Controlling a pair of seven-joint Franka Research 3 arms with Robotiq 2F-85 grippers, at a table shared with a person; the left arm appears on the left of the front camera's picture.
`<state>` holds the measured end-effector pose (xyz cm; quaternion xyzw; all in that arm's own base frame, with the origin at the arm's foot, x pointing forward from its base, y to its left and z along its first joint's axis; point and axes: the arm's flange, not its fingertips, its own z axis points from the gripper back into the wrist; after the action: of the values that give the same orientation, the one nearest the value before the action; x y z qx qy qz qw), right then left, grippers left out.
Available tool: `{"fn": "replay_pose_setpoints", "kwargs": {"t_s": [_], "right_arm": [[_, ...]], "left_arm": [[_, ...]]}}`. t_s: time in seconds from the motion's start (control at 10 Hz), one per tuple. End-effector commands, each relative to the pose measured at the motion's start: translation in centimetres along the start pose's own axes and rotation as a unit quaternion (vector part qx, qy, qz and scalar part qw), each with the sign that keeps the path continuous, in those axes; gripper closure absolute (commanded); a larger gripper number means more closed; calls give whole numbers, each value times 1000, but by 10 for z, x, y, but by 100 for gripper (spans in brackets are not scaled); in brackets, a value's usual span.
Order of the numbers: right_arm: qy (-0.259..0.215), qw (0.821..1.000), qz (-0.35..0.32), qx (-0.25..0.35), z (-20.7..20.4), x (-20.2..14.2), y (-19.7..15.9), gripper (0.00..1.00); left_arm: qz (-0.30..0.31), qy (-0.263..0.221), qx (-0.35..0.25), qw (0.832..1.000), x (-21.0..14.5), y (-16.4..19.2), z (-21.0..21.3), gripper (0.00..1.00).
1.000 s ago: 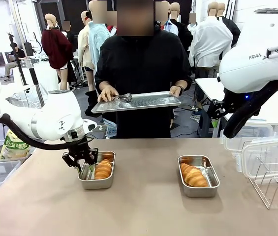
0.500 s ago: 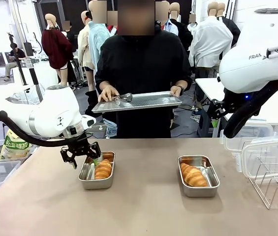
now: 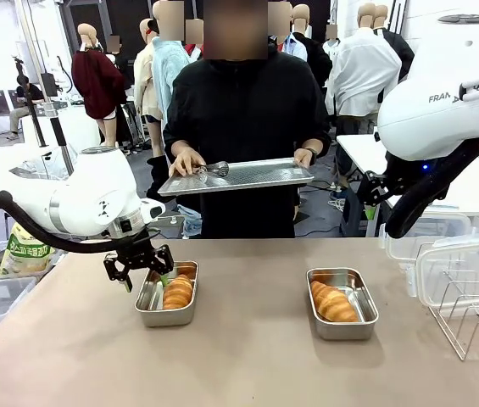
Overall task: Place the bread in airtight containers.
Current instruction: Once an object is inside an Airtight Container , place the container in the center of the table, then pick up one Airtight Container lid and hand it to the human.
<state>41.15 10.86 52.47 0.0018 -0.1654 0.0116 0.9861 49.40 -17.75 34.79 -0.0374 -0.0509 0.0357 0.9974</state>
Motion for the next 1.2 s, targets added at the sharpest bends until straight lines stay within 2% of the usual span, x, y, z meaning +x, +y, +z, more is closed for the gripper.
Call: {"fn": "replay_pose_setpoints", "kwargs": {"t_s": [0.0,0.8,1.1], "right_arm": [[-1,1000,-6,-2,1,0,1,0],[-1,1000,-6,-2,1,0,1,0],[-1,1000,-6,-2,1,0,1,0]], "left_arm": [[0,-4,-1,1000,1,0,0,10],[0,0,0,1000,0,0,0,10],[-69,-48,-7,996,-16,-23,60,10]]}}
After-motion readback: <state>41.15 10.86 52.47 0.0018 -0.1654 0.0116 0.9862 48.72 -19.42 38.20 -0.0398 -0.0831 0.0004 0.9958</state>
